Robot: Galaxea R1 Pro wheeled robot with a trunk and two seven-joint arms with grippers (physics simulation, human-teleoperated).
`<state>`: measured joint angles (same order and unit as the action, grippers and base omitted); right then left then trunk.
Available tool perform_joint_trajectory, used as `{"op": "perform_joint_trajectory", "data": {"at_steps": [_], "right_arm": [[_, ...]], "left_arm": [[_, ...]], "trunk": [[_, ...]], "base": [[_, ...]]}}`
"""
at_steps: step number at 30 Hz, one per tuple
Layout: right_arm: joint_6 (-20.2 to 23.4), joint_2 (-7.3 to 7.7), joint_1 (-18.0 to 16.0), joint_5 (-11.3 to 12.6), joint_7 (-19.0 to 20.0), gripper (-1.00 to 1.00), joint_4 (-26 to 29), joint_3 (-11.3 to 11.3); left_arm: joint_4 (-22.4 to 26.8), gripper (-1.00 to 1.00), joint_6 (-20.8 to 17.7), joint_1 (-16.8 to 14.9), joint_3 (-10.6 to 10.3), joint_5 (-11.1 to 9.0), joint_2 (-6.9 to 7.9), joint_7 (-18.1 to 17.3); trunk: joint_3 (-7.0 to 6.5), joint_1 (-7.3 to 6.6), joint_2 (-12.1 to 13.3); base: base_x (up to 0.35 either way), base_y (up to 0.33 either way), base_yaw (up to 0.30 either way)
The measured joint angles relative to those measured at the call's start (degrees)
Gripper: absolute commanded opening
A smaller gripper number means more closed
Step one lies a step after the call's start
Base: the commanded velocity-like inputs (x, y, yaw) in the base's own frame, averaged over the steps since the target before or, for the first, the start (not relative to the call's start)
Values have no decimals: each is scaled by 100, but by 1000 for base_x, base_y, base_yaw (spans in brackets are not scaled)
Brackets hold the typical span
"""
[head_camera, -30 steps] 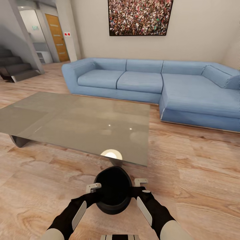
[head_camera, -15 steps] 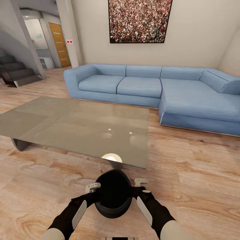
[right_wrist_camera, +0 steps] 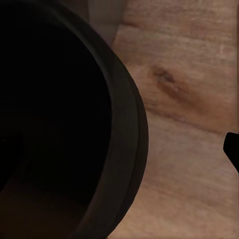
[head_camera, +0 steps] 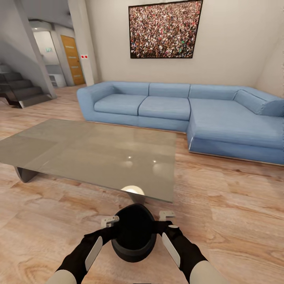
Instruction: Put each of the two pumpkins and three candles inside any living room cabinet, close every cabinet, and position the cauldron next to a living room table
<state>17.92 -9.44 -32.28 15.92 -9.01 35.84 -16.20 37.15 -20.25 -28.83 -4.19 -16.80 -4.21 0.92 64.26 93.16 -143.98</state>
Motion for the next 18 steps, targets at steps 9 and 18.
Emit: {"op": "perform_joint_trajectory", "data": {"at_steps": [9, 18], "right_arm": [[3, 14, -1, 0, 5, 100, 1, 6], [6, 16, 0, -1, -2, 100, 1, 13]], "left_arm": [[3, 100, -2, -3, 6, 2, -7, 15], [3, 100, -5, -3, 14, 2, -3, 19]], "trunk": [[-200, -24, 12], [-399, -45, 24]], "base": [[-12, 0, 0], [-78, 0, 0]]}}
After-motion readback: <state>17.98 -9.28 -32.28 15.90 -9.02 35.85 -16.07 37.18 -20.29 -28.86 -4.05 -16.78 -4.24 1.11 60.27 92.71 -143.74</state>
